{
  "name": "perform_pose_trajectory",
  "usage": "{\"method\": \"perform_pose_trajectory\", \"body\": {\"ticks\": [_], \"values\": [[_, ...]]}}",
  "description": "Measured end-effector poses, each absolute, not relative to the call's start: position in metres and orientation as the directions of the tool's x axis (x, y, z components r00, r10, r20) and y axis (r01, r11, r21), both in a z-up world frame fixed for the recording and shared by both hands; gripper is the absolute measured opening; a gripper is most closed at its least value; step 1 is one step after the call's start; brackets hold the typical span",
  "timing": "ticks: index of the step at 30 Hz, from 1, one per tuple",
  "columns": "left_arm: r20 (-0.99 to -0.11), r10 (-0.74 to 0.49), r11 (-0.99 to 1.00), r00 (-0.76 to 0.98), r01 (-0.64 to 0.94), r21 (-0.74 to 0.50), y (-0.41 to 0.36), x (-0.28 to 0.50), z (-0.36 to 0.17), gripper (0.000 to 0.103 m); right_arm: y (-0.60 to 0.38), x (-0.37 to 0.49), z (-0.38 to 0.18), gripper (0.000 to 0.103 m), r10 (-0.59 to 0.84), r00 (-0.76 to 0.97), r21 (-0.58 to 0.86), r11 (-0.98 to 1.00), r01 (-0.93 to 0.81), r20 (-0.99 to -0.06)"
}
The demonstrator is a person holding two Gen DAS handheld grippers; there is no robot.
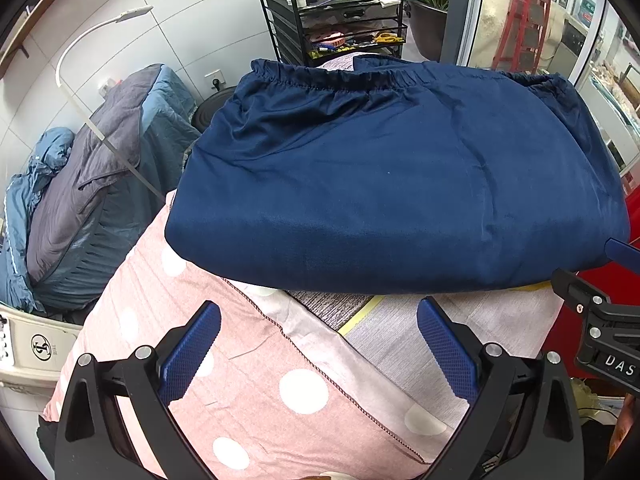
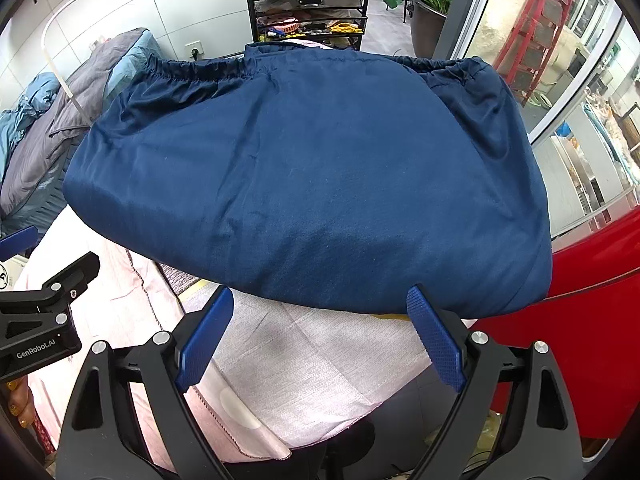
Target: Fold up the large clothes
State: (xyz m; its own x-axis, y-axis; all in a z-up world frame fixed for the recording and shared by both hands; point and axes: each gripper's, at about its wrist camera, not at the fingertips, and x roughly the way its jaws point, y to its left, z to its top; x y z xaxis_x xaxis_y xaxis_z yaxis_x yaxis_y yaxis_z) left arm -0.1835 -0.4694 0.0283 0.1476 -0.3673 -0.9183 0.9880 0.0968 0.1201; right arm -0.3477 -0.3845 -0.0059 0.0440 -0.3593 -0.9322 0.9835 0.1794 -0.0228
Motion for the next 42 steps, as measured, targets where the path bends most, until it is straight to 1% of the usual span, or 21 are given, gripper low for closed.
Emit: {"method": "perform_pose_trajectory", "body": {"ticks": [23, 30, 36, 42], "values": [[-0.925, -0.358, 0.090, 0.128, 0.991, 0.103, -0.4711, -0.1860, 0.0280, 0.097, -0.3856, -0.3475, -0.0071, 0.088, -0.363, 0.040, -0.029, 0.183, 0.983, -0.931], [-0.907, -0.403, 0.076, 0.123, 0.992, 0.101, -0.4673, -0.1890, 0.0318, 0.097, -0.3865, -0.3482, -0.0072, 0.088, -0.362, 0.039, -0.030, 0.184, 0.983, -0.931], [-0.911, -0.386, 0.065, 0.144, 0.990, 0.129, -0.4697, -0.1916, 0.0300, 0.097, -0.3869, -0.3490, -0.0077, 0.088, -0.363, 0.039, -0.030, 0.183, 0.983, -0.931], [-0.915, -0.380, 0.064, 0.136, 0.991, 0.121, -0.4699, -0.1914, 0.0302, 0.097, -0.3870, -0.3487, -0.0073, 0.088, -0.362, 0.040, -0.029, 0.184, 0.982, -0.931]]}}
